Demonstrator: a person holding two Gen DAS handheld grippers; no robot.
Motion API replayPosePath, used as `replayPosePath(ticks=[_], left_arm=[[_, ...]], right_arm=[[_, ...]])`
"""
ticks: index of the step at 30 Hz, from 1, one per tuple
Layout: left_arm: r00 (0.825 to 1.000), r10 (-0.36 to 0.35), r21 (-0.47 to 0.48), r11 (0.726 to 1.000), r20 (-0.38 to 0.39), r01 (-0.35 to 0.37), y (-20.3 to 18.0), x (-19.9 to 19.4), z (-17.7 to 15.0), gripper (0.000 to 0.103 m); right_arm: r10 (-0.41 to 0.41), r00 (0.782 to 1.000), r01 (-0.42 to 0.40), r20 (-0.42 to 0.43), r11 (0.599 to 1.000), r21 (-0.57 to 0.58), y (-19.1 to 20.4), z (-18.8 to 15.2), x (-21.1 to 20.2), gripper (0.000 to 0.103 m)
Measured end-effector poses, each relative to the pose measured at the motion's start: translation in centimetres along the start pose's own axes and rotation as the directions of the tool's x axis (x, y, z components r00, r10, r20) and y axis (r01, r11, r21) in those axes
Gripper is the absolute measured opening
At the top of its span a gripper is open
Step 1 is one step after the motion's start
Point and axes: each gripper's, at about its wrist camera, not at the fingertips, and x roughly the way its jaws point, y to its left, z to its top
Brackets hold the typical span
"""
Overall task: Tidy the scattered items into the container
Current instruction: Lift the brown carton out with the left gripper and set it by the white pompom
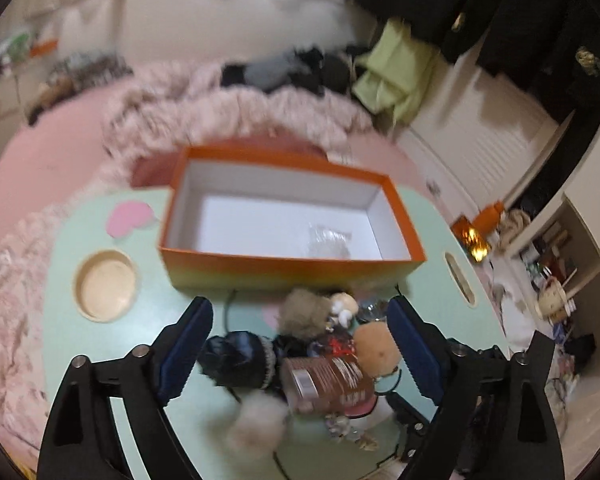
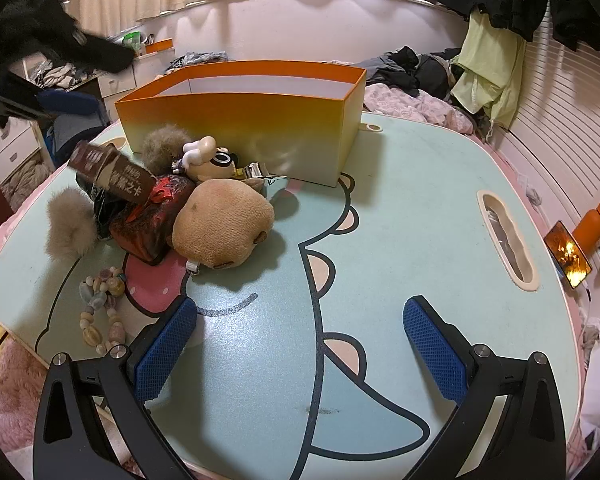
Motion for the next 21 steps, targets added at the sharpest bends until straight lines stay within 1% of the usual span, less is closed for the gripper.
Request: replayPosePath(ticks=[3, 5, 8, 9, 11, 13, 14, 15, 17, 18, 20, 21], left_arm=[[0.998, 0.033, 0.077, 0.996, 0.048, -0.036, -0.3, -1.3, -2.6, 0.094], [0.995, 0.075, 0.116, 0.99, 0.066, -0.082, -0.4, -1.5, -4.3, 0.094], [0.984, 0.146, 0.156, 0.975, 0.099, -0.161, -0.2, -1.4, -7.6, 0.094], [0.982, 0.157, 0.165, 0.971, 0.101, -0.172, -0.1, -1.2, -8.4, 0.094], [0.983, 0.154, 0.176, 0.97, 0.096, -0.169, 0.1, -1.2, -10.1, 0.094], [0.99, 0.102, 0.172, 0.978, 0.094, -0.117, 0.4, -1.3, -11.8, 0.094], [0.992, 0.084, 0.175, 0.98, 0.097, -0.1, 0.3, -1.3, -12.4, 0.094], [0.991, 0.083, 0.173, 0.98, 0.104, -0.1, 0.3, -1.2, -12.9, 0.094], [0.984, 0.129, 0.163, 0.975, 0.123, -0.149, 0.0, -0.5, -13.5, 0.094], [0.981, 0.15, 0.168, 0.971, 0.12, -0.17, -0.3, 0.0, -13.7, 0.094], [0.981, 0.179, 0.184, 0.964, 0.081, -0.191, -0.6, 1.3, -13.8, 0.094], [0.982, 0.179, 0.183, 0.965, 0.057, -0.187, -0.6, 1.9, -13.7, 0.094]], right_arm=[[0.0, 1.0, 0.0, 0.0, 1.0, 0.0, 0.0, 0.0, 0.0, 0.103], [0.0, 1.0, 0.0, 0.0, 1.0, 0.0, 0.1, 0.0, 0.0, 0.103], [-0.001, 1.0, 0.001, 0.0, 1.0, 0.0, 0.1, 0.0, 0.0, 0.103], [0.0, 1.0, 0.0, 0.0, 1.0, 0.0, 0.0, -0.1, 0.0, 0.103], [0.001, 1.0, -0.001, 0.0, 1.0, 0.0, 0.0, 0.0, 0.0, 0.103], [0.0, 1.0, 0.0, 0.0, 1.0, 0.0, 0.0, -0.1, 0.0, 0.103], [-0.001, 1.0, 0.001, 0.0, 1.0, 0.0, 0.0, -0.1, -0.1, 0.103], [0.0, 1.0, 0.0, 0.0, 1.0, 0.001, 0.0, -0.1, -0.1, 0.103], [-0.001, 1.0, 0.001, 0.0, 1.0, 0.0, 0.0, -0.1, 0.0, 0.103], [0.0, 1.0, 0.0, 0.0, 1.0, 0.0, -0.1, -0.1, 0.0, 0.103], [0.001, 1.0, -0.001, 0.0, 1.0, 0.0, -0.1, -0.1, -0.1, 0.103], [0.001, 1.0, -0.001, 0.001, 1.0, 0.0, -0.1, -0.1, -0.1, 0.103]])
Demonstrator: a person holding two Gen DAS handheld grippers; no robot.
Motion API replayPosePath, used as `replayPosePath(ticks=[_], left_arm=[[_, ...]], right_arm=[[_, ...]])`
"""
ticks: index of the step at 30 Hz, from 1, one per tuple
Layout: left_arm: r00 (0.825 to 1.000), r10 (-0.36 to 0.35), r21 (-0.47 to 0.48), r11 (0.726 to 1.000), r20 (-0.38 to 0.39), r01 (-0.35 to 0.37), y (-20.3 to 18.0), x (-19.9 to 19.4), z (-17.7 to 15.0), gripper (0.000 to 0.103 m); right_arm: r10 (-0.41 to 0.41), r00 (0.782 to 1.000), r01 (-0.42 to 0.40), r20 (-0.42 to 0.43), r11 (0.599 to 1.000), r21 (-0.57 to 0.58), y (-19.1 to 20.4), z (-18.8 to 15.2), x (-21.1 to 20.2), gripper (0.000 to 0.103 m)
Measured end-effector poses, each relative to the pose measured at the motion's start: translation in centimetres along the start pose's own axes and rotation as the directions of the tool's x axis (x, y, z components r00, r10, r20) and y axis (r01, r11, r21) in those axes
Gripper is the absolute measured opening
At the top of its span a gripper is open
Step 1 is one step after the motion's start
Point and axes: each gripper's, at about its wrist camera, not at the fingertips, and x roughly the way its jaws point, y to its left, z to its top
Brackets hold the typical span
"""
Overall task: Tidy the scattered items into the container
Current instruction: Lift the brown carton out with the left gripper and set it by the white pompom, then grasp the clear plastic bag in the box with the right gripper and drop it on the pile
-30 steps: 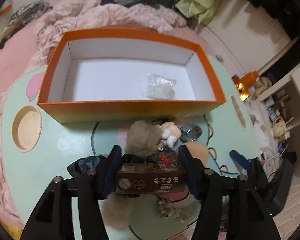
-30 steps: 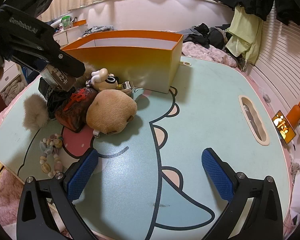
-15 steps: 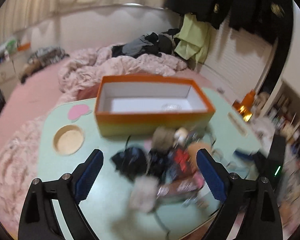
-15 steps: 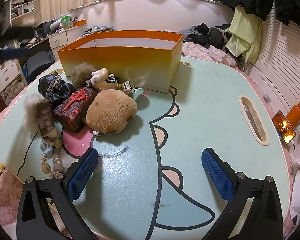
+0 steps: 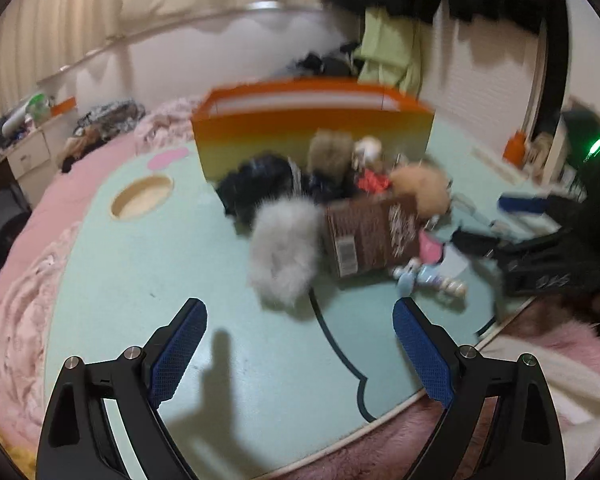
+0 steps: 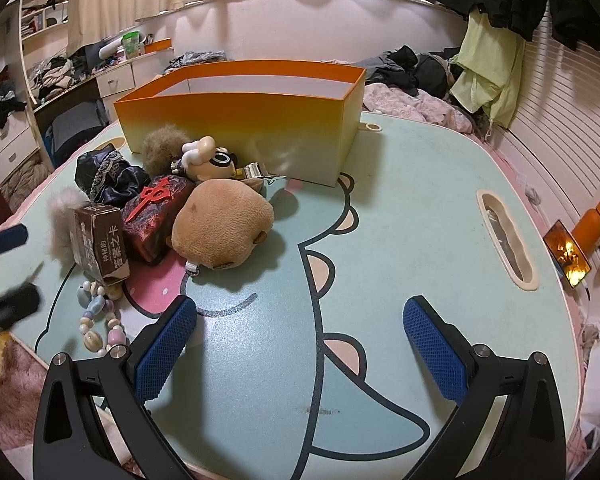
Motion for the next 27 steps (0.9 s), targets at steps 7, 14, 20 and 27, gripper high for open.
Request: replayPosePath(ticks=[7, 14, 20, 27], left_arm=[[1.0, 0.016, -0.019, 1.0, 0.005, -0.015, -0.2, 0.9, -0.1, 0.103], [0.999, 0.023, -0.027, 0.999, 0.027, -0.023, 0.0, 1.0, -0.3, 0.103], [0.999, 0.017, -0.026, 1.0, 0.044, -0.015, 0.1, 0.9, -0.5, 0.103], [0.998, 0.009, -0.023, 1.0, 0.059, -0.007, 0.1, 0.9, -0.6, 0.103]], right_arm=[[-0.001, 1.0, 0.001, 0.002, 1.0, -0.001, 0.0, 0.0, 0.0, 0.103], [-0.001, 1.0, 0.001, 0.002, 1.0, -0.002, 0.0, 0.0, 0.0, 0.103], [0.003, 1.0, -0.003, 0.019, 1.0, -0.007, -0.3, 0.5, -0.6, 0.089], [0.104, 0.984, -0.089, 0.146, 0.991, -0.101, 1.3, 10.1, -4.3, 0.069]])
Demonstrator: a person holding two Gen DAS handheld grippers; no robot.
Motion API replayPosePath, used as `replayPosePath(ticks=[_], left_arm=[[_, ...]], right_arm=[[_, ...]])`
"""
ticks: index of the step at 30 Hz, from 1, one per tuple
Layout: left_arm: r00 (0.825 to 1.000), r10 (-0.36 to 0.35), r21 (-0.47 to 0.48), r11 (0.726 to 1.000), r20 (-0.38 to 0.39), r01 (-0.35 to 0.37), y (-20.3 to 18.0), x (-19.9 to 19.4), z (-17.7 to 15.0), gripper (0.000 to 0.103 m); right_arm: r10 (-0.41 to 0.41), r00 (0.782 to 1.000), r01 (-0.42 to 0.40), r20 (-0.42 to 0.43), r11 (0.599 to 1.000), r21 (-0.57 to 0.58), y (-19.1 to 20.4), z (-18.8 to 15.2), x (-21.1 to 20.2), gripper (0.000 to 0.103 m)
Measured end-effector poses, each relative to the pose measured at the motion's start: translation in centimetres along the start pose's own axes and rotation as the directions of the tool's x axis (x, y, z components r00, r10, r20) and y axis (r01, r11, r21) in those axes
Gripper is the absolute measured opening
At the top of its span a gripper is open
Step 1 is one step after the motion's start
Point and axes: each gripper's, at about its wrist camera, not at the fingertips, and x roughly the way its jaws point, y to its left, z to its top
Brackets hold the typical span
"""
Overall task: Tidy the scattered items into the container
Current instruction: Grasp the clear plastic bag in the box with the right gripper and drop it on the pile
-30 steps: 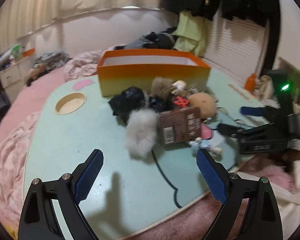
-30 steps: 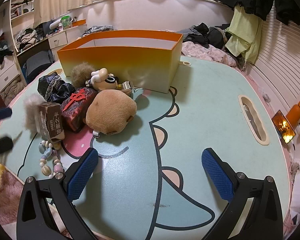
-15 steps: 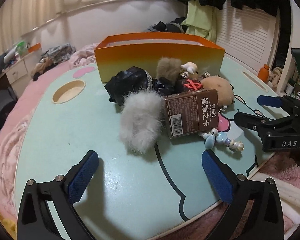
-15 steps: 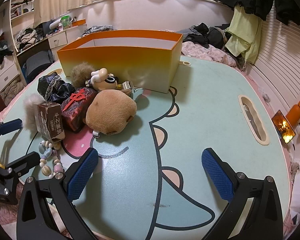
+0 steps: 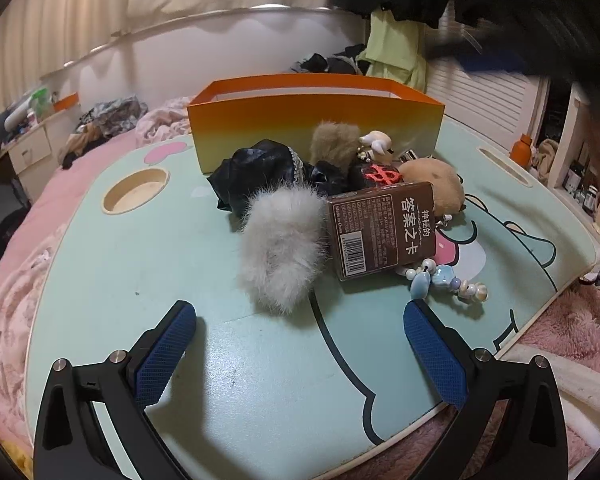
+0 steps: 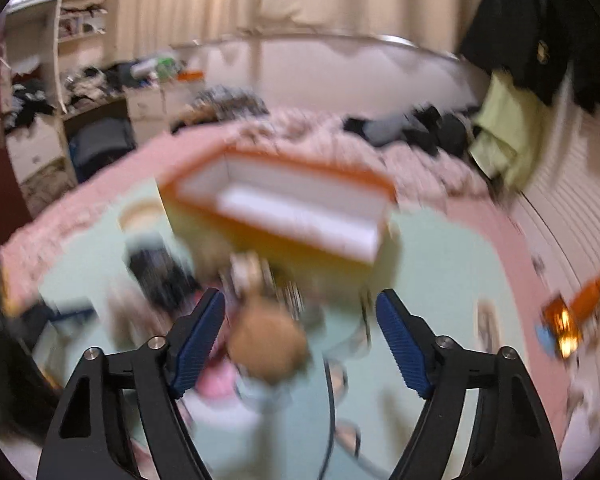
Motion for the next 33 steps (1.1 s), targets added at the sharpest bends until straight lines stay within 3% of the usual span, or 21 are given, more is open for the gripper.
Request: replayPosePath(ticks=[2, 4, 6, 9, 13, 16, 20, 22, 26, 30, 33], left_arm=[[1.0, -0.001, 0.001, 1.0, 0.003, 0.001, -0.1, 0.0, 0.0, 0.103], [1.0, -0.001, 0.001, 1.0, 0.005, 0.001, -0.1, 0.0, 0.0, 0.103], [1.0, -0.002, 0.001, 1.0, 0.007, 0.002, -0.2, -0.1, -0.1, 0.103], [1.0, -0.004, 0.002, 1.0, 0.011, 0.004, -0.1, -0.1, -0.1, 0.103], [1.0, -0.007, 0.002, 1.0, 0.014, 0.007, -0.2, -0.1, -0.1, 0.103], [1.0, -0.007, 0.002, 1.0, 0.018, 0.007, -0.3, -0.2, -0.2, 0.103], [1.0, -0.008, 0.002, 1.0, 0.019, 0.008, -0.3, -0.2, -0.2, 0.103], [1.0, -0.007, 0.003, 1.0, 0.021, 0.007, -0.4, -0.2, -0.2, 0.103], [1.0, -0.008, 0.003, 1.0, 0.022, 0.008, -0.3, -0.2, -0.1, 0.103], [1.0, -0.007, 0.003, 1.0, 0.022, 0.007, -0.2, -0.2, -0.1, 0.103], [1.0, -0.007, 0.002, 1.0, 0.022, 0.007, -0.2, -0.2, -0.1, 0.103]], right_arm=[[0.057, 0.997, -0.058, -0.057, 0.998, -0.014, -0.2, 3.0, 1.9, 0.048], [0.05, 0.986, -0.053, -0.159, 0.998, -0.015, -0.3, 5.0, 5.1, 0.038], [0.027, 0.96, -0.024, -0.277, 1.0, 0.015, -0.9, 6.2, 8.8, 0.037], [0.047, 0.929, -0.03, -0.367, 0.998, 0.054, -1.2, 6.6, 12.2, 0.037], [-0.024, 0.883, 0.031, -0.469, 1.0, 0.007, -1.0, 5.8, 15.7, 0.037], [0.066, 0.866, -0.019, -0.496, 0.995, 0.1, -2.1, 5.2, 16.8, 0.036], [0.094, 0.878, -0.029, -0.469, 0.989, 0.144, -2.8, 5.1, 16.1, 0.03], [0.14, 0.905, -0.061, -0.401, 0.977, 0.204, -3.6, 5.6, 14.7, 0.03], [0.131, 0.962, -0.081, -0.239, 0.974, 0.21, -4.2, 7.3, 9.8, 0.03], [0.237, 0.96, -0.208, -0.148, 0.96, 0.185, -3.0, 6.7, 3.7, 0.03], [0.256, 0.954, -0.236, -0.156, 0.962, 0.137, -1.5, 4.4, 1.8, 0.03]])
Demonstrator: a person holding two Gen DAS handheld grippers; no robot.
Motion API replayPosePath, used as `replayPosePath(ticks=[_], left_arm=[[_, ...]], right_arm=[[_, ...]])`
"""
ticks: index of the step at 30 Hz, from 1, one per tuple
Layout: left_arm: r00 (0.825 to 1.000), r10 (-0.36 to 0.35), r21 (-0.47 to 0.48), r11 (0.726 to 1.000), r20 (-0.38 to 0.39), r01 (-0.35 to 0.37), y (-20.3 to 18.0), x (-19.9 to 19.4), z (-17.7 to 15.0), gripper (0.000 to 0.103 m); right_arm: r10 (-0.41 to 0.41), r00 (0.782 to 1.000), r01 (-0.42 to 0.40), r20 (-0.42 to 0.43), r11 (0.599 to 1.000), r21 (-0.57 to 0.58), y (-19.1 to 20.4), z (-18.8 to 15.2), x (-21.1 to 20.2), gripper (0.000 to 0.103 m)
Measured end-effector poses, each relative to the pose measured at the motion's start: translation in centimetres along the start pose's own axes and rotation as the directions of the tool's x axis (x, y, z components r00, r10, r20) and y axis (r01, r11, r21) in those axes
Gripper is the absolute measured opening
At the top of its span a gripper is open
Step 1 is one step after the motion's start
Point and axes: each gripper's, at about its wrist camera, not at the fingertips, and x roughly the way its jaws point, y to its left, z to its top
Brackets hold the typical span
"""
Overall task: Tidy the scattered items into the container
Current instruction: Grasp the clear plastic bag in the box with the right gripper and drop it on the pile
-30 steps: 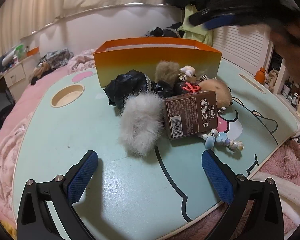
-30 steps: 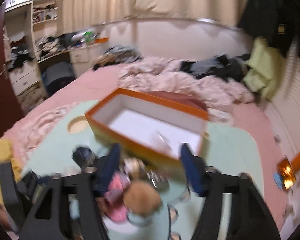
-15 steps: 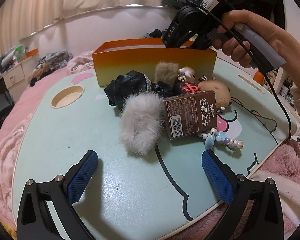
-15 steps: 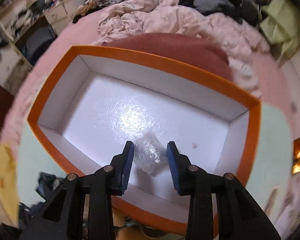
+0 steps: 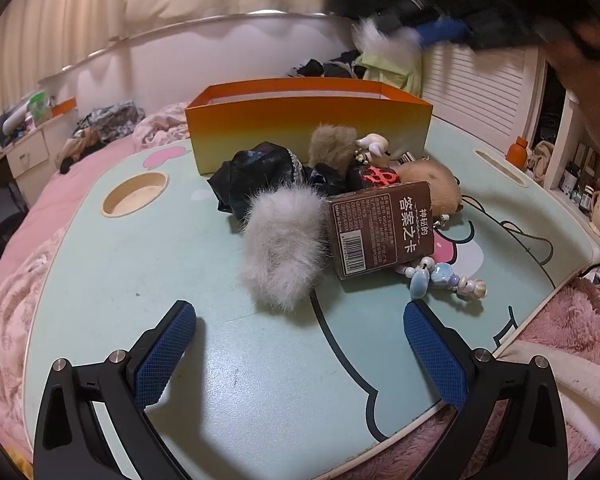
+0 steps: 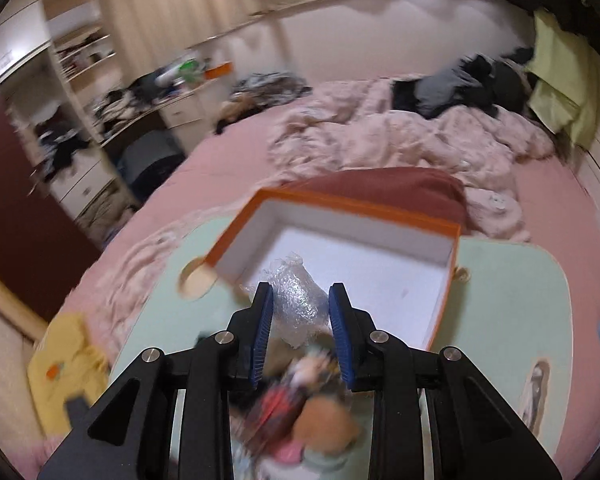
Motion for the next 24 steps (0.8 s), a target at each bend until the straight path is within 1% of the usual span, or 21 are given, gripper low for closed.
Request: replayPosePath(ticks=[1, 3, 5, 7, 8, 9, 10, 12, 13, 14, 17, 20, 21, 24], left_arm=[[1.0, 0.0, 0.0, 1.0, 0.0, 0.0, 0.0, 0.0, 0.0, 0.103], [1.0, 0.0, 0.001, 1.0, 0.0, 0.0, 0.0, 0.0, 0.0, 0.103], [1.0, 0.0, 0.0, 1.0, 0.0, 0.0, 0.0, 0.0, 0.0, 0.103], [1.0, 0.0, 0.0, 1.0, 0.0, 0.0, 0.0, 0.0, 0.0, 0.103], [1.0, 0.0, 0.0, 1.0, 0.0, 0.0, 0.0, 0.0, 0.0, 0.103], [1.0, 0.0, 0.0, 1.0, 0.0, 0.0, 0.0, 0.0, 0.0, 0.103], [1.0, 0.0, 0.0, 1.0, 0.0, 0.0, 0.0, 0.0, 0.0, 0.103], [1.0, -0.001, 0.001, 1.0, 0.001, 0.001, 0.0, 0.0, 0.0, 0.103], [1.0, -0.001, 0.001, 1.0, 0.0, 0.001, 0.0, 0.0, 0.0, 0.103], [1.0, -0.003, 0.002, 1.0, 0.0, 0.003, 0.0, 0.0, 0.0, 0.103], [1.0, -0.004, 0.002, 1.0, -0.003, 0.004, 0.0, -0.1, 0.1, 0.103], [1.0, -0.004, 0.001, 1.0, -0.009, 0.004, 0.0, -0.1, 0.2, 0.103], [1.0, -0.003, 0.002, 1.0, -0.013, 0.004, 0.0, -0.1, 0.3, 0.103], [1.0, -0.007, 0.004, 1.0, -0.021, 0.007, 0.3, -0.3, 0.7, 0.103]], right_arm=[[-0.013, 1.0, 0.012, -0.016, 1.0, -0.009, 0.4, -1.0, 0.3, 0.03], [-0.034, 0.997, 0.035, -0.075, 0.999, 0.001, 0.6, -3.1, 1.9, 0.03], [-0.03, 0.992, 0.035, -0.124, 0.999, 0.032, 0.1, -4.5, 3.4, 0.03], [0.004, 0.987, 0.008, -0.163, 0.997, 0.073, -0.6, -5.9, 4.6, 0.031], [0.023, 0.988, -0.009, -0.155, 0.996, 0.091, -0.9, -6.3, 4.9, 0.031], [0.027, 0.989, -0.013, -0.143, 0.995, 0.099, -1.2, -6.2, 5.2, 0.031], [0.02, 0.992, -0.006, -0.127, 0.994, 0.107, -1.5, -6.4, 5.1, 0.034], [-0.003, 0.993, 0.016, -0.12, 0.995, 0.103, -1.5, -6.7, 4.8, 0.046], [-0.024, 0.991, 0.036, -0.13, 0.995, 0.093, -1.3, -6.9, 4.6, 0.069], [-0.041, 0.989, 0.053, -0.141, 0.996, 0.078, -1.1, -7.2, 4.4, 0.082], [-0.058, 0.993, 0.063, -0.107, 0.997, 0.041, -0.5, -7.7, 3.2, 0.082], [-0.139, 0.99, 0.139, -0.027, 0.99, 0.027, -0.2, -8.0, 1.5, 0.082], [-0.154, 0.988, 0.154, -0.006, 0.988, 0.025, -0.1, -8.0, 1.0, 0.082], [-0.147, 0.989, 0.146, 0.023, 0.989, 0.022, 0.0, -8.0, -0.3, 0.082]])
